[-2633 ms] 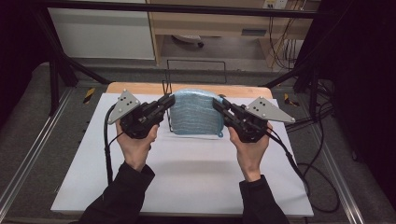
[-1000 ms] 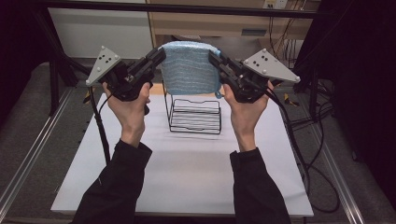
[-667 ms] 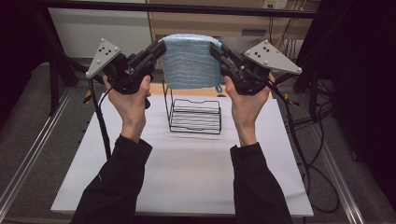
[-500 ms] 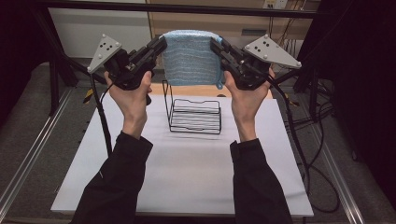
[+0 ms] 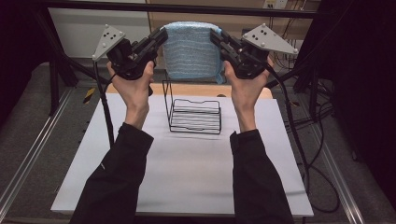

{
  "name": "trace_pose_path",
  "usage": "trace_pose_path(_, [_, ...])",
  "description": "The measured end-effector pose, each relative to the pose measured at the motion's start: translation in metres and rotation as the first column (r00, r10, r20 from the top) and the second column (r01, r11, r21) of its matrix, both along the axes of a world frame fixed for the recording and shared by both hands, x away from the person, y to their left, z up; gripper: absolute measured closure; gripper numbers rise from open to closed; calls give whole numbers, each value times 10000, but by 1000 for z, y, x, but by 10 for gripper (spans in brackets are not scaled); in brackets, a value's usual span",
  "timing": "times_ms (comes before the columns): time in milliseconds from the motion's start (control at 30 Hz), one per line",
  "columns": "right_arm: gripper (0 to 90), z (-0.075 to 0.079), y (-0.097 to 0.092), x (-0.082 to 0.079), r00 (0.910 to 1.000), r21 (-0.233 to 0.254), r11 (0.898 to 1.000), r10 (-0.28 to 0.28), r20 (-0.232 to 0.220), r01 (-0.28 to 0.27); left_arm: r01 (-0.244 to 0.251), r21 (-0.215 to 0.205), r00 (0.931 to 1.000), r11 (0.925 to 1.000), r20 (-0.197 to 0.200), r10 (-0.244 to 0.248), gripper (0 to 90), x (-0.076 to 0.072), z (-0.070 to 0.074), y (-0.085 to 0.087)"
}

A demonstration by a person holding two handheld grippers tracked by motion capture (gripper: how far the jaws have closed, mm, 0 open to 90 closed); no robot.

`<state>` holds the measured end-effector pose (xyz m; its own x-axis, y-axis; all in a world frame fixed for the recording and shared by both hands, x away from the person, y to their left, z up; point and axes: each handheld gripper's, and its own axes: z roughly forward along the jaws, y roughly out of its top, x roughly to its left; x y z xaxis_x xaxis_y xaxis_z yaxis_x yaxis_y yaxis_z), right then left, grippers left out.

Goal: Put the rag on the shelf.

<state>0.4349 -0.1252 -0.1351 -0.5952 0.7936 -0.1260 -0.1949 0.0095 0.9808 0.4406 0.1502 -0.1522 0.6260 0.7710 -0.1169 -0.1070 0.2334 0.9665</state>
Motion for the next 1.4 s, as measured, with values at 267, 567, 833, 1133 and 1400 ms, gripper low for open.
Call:
trace_pose_path(267, [811,1,-1,13,10000,-197,9998,-85,31,86,-120,95,9999,9999,3,120,840,12,0,-3])
trace_pose_path(567, [811,-5,-2,29,9993,-271,9993,-262,-256,255,-234,324,9995,9992,-204,241,840,27,-6,-7])
trace_pose_path(833, [811,-18,-3,38,9971,-273,9991,-346,-678,328,-189,691,9984,9974,-517,225,840,40,-18,-6])
trace_pose_path(1133, [810,-32,-5,50,9927,-389,9983,-475,-1105,434,-234,1026,9967,9944,-743,311,840,51,-29,-9])
trace_pose_path(1400, [811,-40,-6,56,9894,-473,9978,-530,-1350,470,-190,1229,9947,9922,-981,312,840,58,-35,-9])
